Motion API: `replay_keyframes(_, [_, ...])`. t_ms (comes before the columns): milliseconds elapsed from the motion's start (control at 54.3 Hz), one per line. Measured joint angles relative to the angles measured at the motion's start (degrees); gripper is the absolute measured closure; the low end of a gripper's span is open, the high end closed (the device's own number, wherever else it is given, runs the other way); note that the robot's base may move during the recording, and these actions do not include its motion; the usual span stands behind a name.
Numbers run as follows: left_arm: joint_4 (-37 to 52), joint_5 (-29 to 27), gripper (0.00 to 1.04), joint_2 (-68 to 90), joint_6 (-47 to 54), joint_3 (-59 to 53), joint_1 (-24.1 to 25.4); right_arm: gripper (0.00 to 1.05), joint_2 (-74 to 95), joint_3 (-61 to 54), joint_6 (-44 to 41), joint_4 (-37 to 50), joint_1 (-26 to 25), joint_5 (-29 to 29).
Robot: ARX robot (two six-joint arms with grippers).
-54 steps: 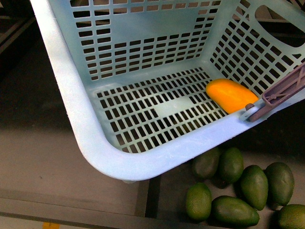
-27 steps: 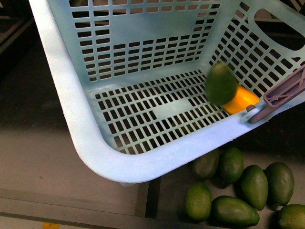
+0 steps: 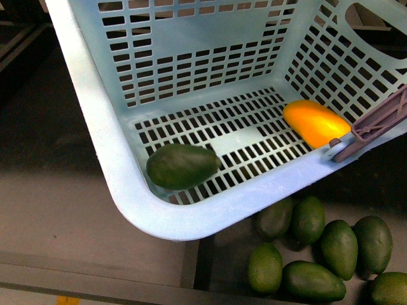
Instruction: Pick mango and avocado into basket
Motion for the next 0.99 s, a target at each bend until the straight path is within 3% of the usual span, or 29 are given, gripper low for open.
replay_keyframes(203, [0.0,-0.2,0.74,0.0,-0.1,0.0,0.0,1.03,-7.5,-7.6,-0.4,0.1,-3.1,-2.7])
replay_keyframes(645, [0.0,-0.2,0.74,0.0,0.0,0.0,-0.1,1.03,-24.8,-17.3,-0.7,-7.7,-3.1,-2.8])
replay_keyframes(737, [0.0,-0.2,0.74,0.0,0.0,0.0,-0.1,1.03,-25.5,-19.6,-0.7,-5.3,-3.1,-2.8])
replay_keyframes(995, [0.0,-0.1,0.74,0.0,0.0,0.0,-0.1,1.03,-37.2,-20.9,-0.7,-15.7,-3.1,-2.8])
